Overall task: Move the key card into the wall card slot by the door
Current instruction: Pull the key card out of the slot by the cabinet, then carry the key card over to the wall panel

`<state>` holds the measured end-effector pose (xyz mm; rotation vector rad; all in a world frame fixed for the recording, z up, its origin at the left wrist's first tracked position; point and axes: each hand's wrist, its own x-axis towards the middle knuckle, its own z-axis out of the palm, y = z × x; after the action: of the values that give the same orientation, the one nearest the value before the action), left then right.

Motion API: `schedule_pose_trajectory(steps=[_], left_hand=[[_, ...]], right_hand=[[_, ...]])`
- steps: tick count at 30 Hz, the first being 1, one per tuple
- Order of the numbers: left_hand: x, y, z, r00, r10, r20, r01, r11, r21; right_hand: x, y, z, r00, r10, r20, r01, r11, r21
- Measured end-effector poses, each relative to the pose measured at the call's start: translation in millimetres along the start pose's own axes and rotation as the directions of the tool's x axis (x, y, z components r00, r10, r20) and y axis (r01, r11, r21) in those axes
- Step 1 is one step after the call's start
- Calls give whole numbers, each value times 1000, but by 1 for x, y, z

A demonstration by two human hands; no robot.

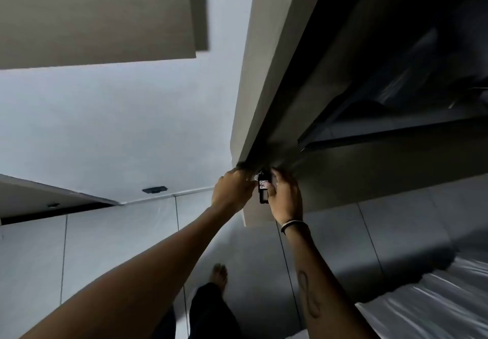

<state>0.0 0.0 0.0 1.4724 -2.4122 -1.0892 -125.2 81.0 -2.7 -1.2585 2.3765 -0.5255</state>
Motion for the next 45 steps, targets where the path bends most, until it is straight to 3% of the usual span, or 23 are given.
schedule_pose_trajectory(steps=[7,12,17,20,24,35,45], left_hand=[[19,6,28,998,-48,-50,52,996,74],[18,5,39,980,-168,-103,164,985,-45],[9,-5,35,977,-196,-84,169,952,-255],[-1,-13,25,966,-257,-37,216,875,-433],[-25,-30,-9,953,-297,55,248,668,-702],[-117,-76,-203,973,-218,-78,34,470,-882],[-174,-82,-387,933,-156,-325,-248,377,-892]], right_hand=[[26,5,16,979,191,75,-199,972,128],[25,5,23,970,232,69,-240,956,170],[19,10,17,967,218,135,-252,903,348],[11,1,9,952,203,230,-293,821,490],[-6,-33,-3,935,137,328,-315,745,588],[-57,-208,-36,938,-134,320,-162,646,746],[-76,-395,-107,899,-419,125,194,639,745]])
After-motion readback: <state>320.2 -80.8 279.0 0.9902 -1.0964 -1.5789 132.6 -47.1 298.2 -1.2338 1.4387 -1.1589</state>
